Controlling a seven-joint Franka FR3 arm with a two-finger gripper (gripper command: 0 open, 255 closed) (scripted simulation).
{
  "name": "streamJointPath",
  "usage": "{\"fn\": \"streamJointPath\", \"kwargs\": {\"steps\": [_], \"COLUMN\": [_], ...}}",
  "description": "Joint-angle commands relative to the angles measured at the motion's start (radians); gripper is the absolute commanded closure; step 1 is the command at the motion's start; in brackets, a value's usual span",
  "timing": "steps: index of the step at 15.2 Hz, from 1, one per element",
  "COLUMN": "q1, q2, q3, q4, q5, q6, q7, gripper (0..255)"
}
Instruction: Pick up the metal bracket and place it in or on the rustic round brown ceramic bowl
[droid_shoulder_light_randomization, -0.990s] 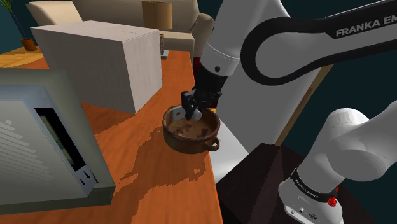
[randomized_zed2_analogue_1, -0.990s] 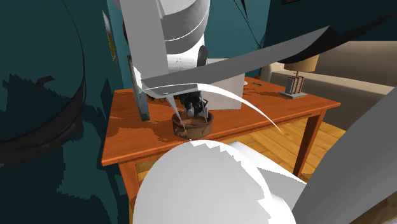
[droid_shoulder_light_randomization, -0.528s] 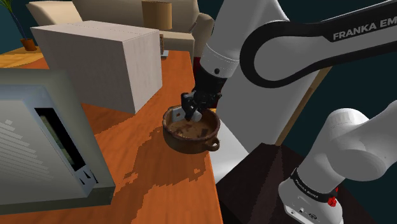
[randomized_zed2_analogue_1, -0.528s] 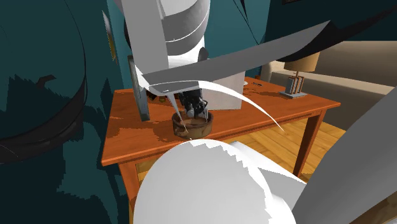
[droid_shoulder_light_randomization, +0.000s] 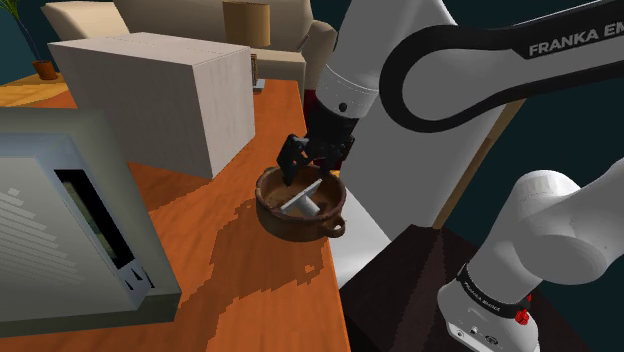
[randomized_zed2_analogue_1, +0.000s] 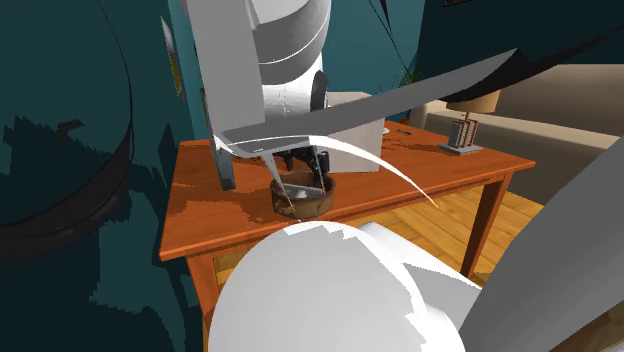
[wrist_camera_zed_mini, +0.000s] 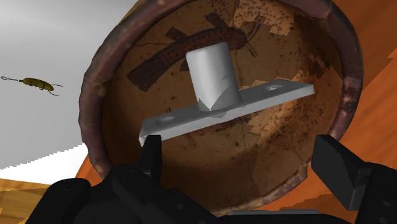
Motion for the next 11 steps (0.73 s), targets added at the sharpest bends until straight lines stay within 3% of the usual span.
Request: {"fn": "streamJointPath", "kwargs": {"steps": [1, 3, 11], "q1": [0.004, 0.005, 0.005], "q2": [-0.034, -0.067, -0.067], "q3": [-0.011, -0.026, -0.026], "q4": [0.025, 0.059, 0.059], "q5": [-0.002, -0.007, -0.007], "q6": [-0.059, -0.127, -0.127], "q7": [0.003, 0.003, 0.003], "gripper": [0, 0, 0]}}
